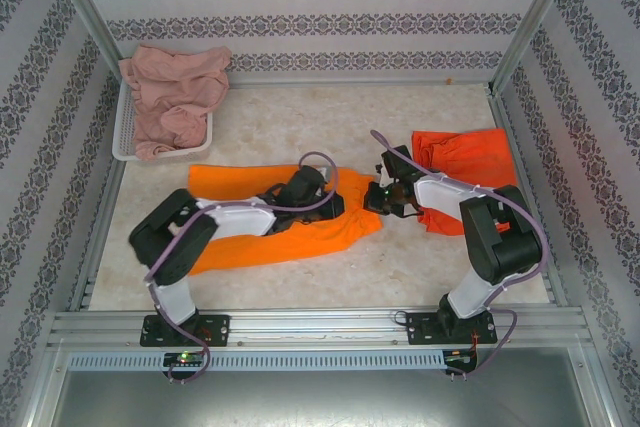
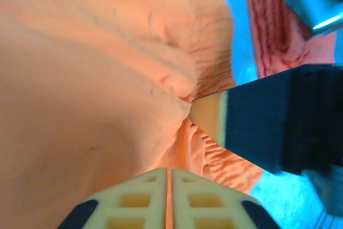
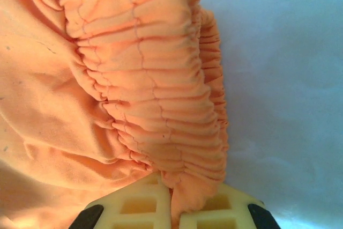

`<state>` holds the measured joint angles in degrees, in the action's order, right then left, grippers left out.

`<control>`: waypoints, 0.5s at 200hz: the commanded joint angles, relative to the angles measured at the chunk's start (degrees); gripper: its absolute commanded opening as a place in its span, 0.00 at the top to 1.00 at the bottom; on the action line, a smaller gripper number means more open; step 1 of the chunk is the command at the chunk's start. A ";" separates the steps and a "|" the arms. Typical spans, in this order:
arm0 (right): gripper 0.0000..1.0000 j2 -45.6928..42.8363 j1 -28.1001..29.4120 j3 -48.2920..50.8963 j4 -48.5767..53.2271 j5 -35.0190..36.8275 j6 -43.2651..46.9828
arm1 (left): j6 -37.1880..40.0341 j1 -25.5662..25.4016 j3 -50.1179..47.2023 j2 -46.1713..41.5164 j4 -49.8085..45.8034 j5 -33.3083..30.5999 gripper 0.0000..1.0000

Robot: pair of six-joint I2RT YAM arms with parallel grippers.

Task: Fold and stack the shorts

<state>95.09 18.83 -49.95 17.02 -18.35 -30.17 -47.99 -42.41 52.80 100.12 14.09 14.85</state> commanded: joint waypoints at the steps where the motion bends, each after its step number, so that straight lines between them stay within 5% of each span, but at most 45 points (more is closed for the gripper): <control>1: 1.00 -3.09 0.02 -2.60 8.64 8.71 4.31 | 3.51 2.40 -2.06 -9.43 -6.18 -4.09 0.76; 46: 1.00 -7.75 -0.25 -14.40 27.92 22.15 14.37 | 6.97 5.15 -9.48 -27.48 -13.92 -9.79 0.39; 100: 1.00 -6.71 -3.00 -31.21 44.06 36.59 24.68 | 6.68 8.89 -19.74 -42.54 -18.01 -12.59 0.21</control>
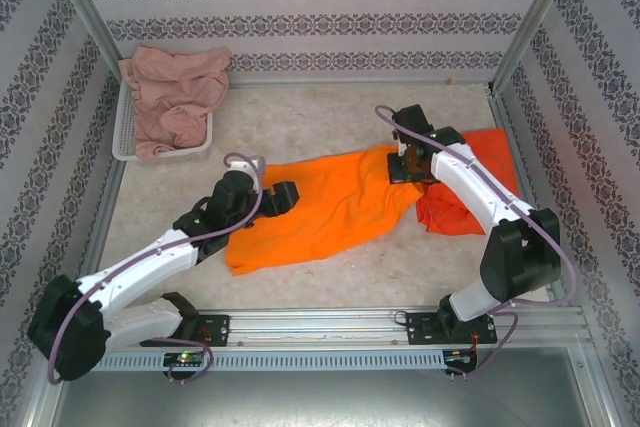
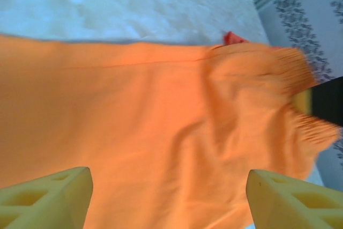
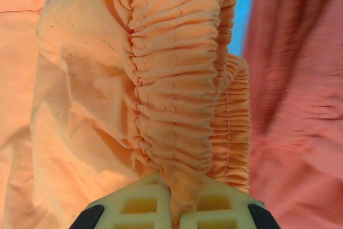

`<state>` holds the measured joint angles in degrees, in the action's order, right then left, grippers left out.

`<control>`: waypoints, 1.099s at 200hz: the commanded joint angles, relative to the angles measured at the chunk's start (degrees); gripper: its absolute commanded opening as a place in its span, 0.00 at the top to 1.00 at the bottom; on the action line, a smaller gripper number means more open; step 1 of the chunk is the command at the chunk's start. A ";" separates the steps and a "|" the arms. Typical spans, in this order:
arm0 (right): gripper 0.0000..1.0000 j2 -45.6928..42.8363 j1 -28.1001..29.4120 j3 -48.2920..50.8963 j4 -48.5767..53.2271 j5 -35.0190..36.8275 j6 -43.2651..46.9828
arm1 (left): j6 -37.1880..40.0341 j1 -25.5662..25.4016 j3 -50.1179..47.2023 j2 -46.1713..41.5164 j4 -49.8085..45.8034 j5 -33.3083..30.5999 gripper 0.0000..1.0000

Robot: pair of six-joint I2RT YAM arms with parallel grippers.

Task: Fold and stack the shorts

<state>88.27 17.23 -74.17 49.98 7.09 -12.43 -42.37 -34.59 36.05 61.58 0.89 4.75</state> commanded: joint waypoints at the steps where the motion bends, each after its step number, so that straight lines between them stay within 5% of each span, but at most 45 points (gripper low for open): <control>1: 1.00 0.22 -1.46 -7.33 11.32 11.43 7.13 | 1.02 1.08 -3.09 -4.19 -4.87 -2.48 0.21; 54: 1.00 6.41 -1.15 -24.26 20.89 23.01 12.95 | -0.21 1.45 -7.35 -7.42 -5.09 -2.01 0.16; 220: 1.00 27.37 23.65 -50.16 36.18 22.94 -1.03 | -3.29 1.39 -10.82 -2.69 0.43 0.23 0.16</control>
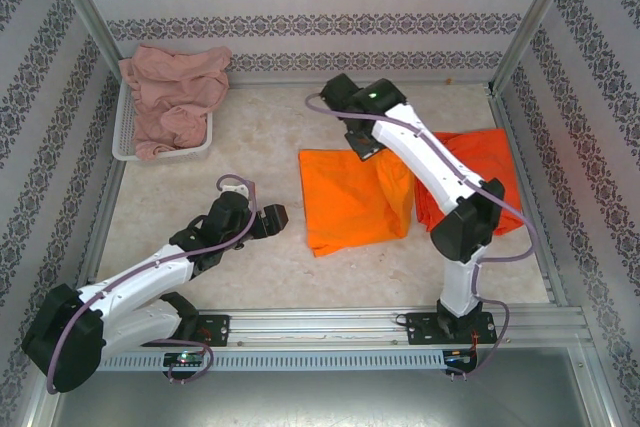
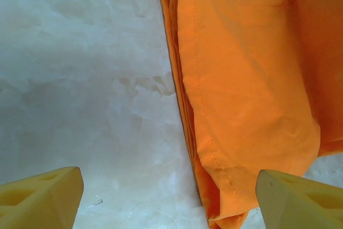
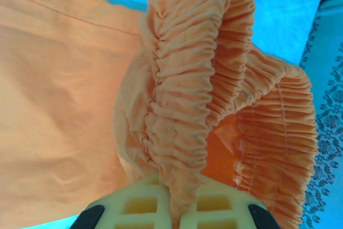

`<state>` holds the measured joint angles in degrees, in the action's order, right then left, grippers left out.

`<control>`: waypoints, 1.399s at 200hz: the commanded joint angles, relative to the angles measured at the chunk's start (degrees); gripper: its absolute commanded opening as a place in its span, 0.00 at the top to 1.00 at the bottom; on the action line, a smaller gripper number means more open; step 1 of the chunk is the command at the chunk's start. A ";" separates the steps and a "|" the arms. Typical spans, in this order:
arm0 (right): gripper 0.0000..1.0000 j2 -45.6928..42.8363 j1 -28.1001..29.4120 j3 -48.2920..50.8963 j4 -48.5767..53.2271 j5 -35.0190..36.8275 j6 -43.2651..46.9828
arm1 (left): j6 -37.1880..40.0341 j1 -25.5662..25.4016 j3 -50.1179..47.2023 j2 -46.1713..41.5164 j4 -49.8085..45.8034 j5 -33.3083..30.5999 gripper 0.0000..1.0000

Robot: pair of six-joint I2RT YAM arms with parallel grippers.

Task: Fold and stack the shorts

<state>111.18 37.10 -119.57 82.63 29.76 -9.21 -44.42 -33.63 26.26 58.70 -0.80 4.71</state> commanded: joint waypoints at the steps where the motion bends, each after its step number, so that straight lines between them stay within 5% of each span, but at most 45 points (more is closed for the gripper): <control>1: 1.00 4.74 3.99 -5.00 3.60 0.20 -4.37 | -1.26 0.46 -1.07 0.19 2.16 0.20 0.16; 36: 0.91 15.30 10.54 -14.46 5.00 -4.98 -7.97 | -3.11 0.48 -2.41 -0.67 2.71 -1.61 0.16; 78: 0.52 19.98 13.17 -22.51 -3.03 -34.97 -7.63 | -5.46 0.47 -4.50 -6.45 2.78 -5.77 0.16; 98: 0.29 9.04 12.25 -11.65 -13.93 -43.46 -8.27 | -6.02 0.55 -5.32 -11.77 1.32 -8.07 0.15; 131: 0.13 -12.19 5.31 17.76 -36.97 -54.08 -13.82 | -5.59 0.62 -3.78 -14.82 0.51 -7.99 0.11; 193: 0.02 -26.87 -9.62 50.57 -56.73 -59.04 -22.90 | -6.12 0.76 7.64 5.90 10.82 5.23 0.11; 280: 0.02 -22.38 -12.98 69.49 -70.49 -61.71 -28.43 | -14.05 0.66 16.16 29.79 29.03 13.91 0.09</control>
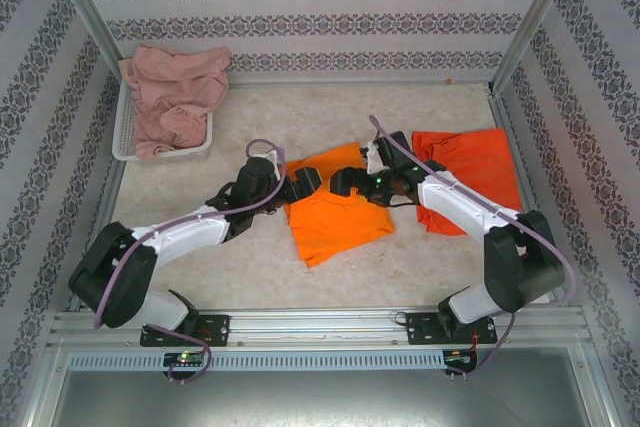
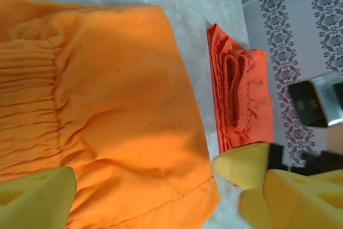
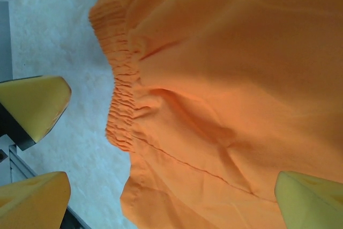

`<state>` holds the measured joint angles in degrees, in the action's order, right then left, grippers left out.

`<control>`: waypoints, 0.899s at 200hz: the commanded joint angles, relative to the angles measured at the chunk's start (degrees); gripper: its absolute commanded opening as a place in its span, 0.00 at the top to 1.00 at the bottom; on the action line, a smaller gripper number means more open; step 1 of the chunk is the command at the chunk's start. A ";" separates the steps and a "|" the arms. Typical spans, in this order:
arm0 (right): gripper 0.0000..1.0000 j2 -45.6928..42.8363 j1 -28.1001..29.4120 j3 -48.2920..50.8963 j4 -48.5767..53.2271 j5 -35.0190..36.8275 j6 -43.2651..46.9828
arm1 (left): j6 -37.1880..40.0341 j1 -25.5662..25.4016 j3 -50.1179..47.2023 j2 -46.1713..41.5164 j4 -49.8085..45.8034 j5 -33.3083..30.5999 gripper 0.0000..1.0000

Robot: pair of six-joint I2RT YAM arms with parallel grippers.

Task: Fold and stack the shorts

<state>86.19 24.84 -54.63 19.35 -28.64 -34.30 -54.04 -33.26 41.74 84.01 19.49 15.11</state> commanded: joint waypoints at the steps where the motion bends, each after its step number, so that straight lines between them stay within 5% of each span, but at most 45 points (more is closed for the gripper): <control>1: 0.02 2.72 -0.74 4.81 -7.48 -3.46 -3.46 | -4.59 0.25 0.61 4.71 8.95 3.64 0.09; 48: 0.03 2.94 1.09 14.10 -15.13 -6.69 -7.17 | -7.27 0.26 -5.58 11.77 16.54 4.52 0.08; 100: 0.02 -10.63 8.38 20.52 -15.09 -5.98 -11.19 | -3.04 3.00 -12.98 5.18 10.24 3.08 0.06; 135: 0.02 -21.35 4.58 15.52 1.64 5.82 -1.46 | 3.71 2.35 -5.86 -4.78 -6.06 3.95 0.03; 180: 0.02 -17.17 -4.66 10.92 7.85 6.48 7.45 | 1.71 -0.73 -3.30 -3.23 -3.50 4.07 0.00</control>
<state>65.28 23.77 -42.19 20.86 -24.60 -33.45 -53.06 -32.38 37.76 78.24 17.96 18.90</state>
